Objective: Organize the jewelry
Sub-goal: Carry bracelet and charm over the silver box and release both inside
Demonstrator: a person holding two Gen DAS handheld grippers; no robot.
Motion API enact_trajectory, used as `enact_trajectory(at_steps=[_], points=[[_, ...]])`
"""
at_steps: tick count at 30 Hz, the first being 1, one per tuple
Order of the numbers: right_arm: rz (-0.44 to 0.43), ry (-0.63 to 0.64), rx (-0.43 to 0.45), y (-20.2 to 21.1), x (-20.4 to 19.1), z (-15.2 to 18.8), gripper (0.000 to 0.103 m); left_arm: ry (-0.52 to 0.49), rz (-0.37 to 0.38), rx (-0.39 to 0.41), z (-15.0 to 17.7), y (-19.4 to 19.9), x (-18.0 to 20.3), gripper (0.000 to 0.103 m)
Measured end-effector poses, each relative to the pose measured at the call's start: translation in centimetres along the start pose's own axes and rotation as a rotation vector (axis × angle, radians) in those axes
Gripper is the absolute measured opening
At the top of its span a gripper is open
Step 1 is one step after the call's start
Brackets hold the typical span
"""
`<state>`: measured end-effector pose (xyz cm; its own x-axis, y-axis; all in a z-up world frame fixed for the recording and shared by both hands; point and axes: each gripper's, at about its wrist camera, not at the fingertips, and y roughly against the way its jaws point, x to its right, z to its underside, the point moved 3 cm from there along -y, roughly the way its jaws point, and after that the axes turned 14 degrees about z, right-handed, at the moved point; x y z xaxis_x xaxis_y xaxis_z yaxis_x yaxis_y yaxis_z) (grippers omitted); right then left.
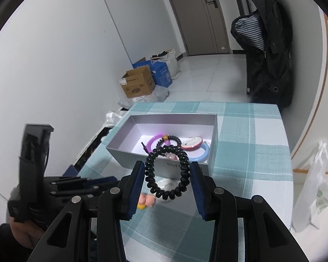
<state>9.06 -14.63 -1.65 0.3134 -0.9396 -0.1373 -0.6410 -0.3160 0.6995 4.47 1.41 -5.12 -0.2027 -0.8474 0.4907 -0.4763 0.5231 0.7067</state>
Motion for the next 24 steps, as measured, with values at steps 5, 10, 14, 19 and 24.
enact_trajectory(at_steps=[5, 10, 14, 19, 24], points=[[-0.031, -0.033, -0.011, -0.5, -0.1, -0.9, 0.041, -0.039, 0.059, 0.103, -1.7, 2.0, 1.6, 0.012], [-0.053, -0.031, 0.020, -0.5, -0.6, -2.6, 0.041, -0.068, 0.042, 0.156, -4.1, 2.4, 1.6, 0.012], [-0.071, -0.050, 0.024, -1.0, -0.6, -4.0, 0.041, -0.056, 0.044, 0.166, -5.9, 2.0, 1.5, 0.012], [-0.079, -0.047, 0.036, -1.3, -0.5, -5.7, 0.041, -0.035, 0.041, 0.160, -6.7, 1.8, 0.9, 0.012], [-0.096, -0.031, 0.013, -2.5, -0.7, -6.9, 0.041, -0.039, 0.051, 0.128, -8.3, 0.5, 0.9, 0.012]])
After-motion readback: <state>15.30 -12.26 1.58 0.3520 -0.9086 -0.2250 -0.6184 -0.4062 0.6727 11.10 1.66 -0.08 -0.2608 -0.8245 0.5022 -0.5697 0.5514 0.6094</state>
